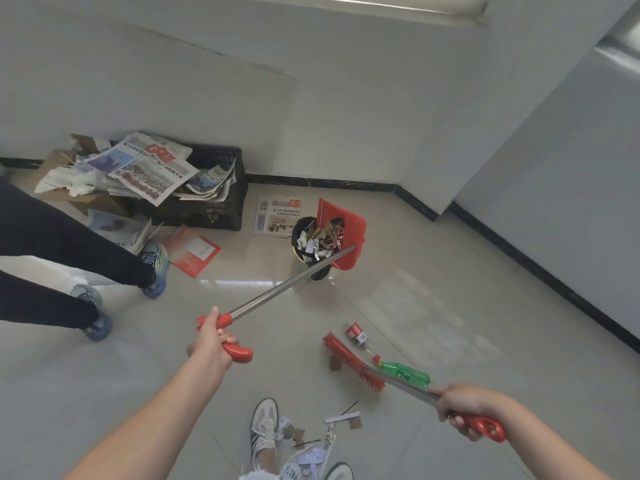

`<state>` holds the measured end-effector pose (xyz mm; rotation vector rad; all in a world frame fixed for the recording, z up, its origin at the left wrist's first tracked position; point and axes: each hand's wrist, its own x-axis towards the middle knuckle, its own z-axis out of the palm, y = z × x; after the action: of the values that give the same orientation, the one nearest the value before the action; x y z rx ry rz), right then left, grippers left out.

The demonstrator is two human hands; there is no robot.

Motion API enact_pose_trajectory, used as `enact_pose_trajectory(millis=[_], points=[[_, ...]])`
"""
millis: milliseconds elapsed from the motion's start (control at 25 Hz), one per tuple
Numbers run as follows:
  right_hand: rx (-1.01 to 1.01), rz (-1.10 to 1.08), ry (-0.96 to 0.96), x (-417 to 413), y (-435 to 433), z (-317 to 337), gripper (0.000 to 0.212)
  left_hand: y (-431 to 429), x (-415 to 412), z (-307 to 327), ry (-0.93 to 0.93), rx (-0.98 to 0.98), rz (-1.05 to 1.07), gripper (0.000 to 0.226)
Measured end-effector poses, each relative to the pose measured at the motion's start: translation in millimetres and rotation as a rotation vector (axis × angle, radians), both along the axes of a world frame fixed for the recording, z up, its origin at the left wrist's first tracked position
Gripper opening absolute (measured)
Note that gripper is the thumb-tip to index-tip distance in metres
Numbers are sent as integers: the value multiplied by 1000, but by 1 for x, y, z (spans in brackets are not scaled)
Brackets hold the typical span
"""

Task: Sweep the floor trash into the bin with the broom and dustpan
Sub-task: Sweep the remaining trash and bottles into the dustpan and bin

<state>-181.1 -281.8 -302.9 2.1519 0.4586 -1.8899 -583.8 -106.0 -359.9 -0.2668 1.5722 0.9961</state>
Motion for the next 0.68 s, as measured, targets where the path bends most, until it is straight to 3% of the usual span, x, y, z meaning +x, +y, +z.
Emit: enact_pose_trajectory(millis=[120,400,520,680], points=[[-4,21,-7,4,-7,-1,68,-28,-1,-15,-12,-42,17,35],[-54,100,-53,12,-27,-9,64,-66,23,-40,-274,-55,159,31],[-86,101,-58,14,-33,-7,63,-70,36,-40,-399,-54,129,39],[-82,108,-70,12,-31,-3,62,-59,51,-28,-421,-38,131,42]])
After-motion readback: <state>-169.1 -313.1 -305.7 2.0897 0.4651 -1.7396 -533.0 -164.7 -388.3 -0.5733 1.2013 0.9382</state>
